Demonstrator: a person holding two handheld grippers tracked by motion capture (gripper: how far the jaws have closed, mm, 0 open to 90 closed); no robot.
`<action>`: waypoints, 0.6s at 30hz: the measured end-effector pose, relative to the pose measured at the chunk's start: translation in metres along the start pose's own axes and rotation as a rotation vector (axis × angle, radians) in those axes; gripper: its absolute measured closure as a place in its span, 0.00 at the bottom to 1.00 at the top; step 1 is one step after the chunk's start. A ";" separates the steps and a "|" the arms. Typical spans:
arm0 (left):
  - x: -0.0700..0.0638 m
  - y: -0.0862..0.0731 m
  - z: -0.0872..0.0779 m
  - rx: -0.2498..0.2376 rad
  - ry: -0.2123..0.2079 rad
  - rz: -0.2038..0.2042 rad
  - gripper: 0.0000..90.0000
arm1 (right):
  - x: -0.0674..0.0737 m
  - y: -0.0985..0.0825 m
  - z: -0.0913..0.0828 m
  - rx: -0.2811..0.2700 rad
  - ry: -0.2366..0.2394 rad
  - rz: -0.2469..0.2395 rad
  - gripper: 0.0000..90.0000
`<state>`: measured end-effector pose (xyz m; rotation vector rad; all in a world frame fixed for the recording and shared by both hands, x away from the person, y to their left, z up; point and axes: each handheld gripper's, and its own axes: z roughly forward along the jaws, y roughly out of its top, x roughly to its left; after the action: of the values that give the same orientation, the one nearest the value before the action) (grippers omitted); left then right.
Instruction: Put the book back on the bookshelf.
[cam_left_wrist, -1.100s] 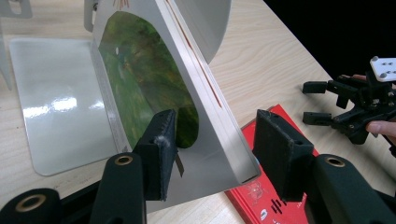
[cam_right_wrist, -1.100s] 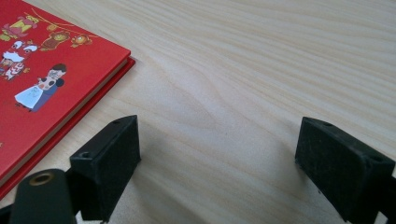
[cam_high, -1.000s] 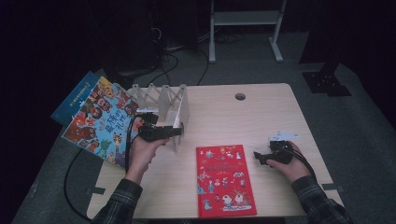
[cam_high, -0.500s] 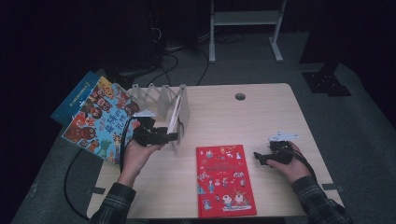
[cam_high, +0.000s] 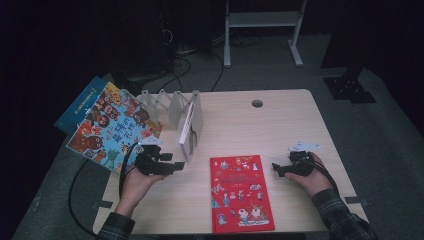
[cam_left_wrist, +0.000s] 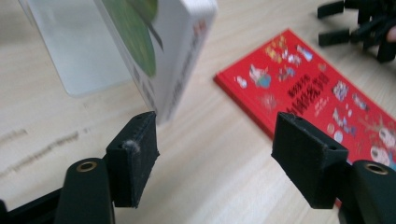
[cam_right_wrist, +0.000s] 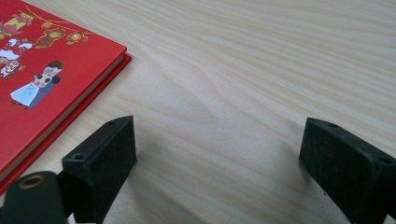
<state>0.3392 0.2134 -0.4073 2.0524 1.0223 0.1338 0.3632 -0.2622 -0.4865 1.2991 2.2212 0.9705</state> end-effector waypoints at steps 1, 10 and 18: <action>-0.001 -0.003 0.002 0.005 -0.004 0.001 0.36 | 0.000 0.000 -0.001 0.001 0.000 0.000 0.16; -0.021 -0.015 0.029 0.080 -0.039 0.086 0.45 | 0.007 0.006 -0.013 0.065 0.050 0.026 0.47; -0.036 -0.015 0.049 0.101 -0.073 0.125 0.57 | 0.021 0.014 -0.023 0.072 0.222 0.117 0.63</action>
<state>0.3265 0.1624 -0.4407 2.1973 0.8715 0.0725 0.3470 -0.2471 -0.4603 1.4285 2.3872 1.1368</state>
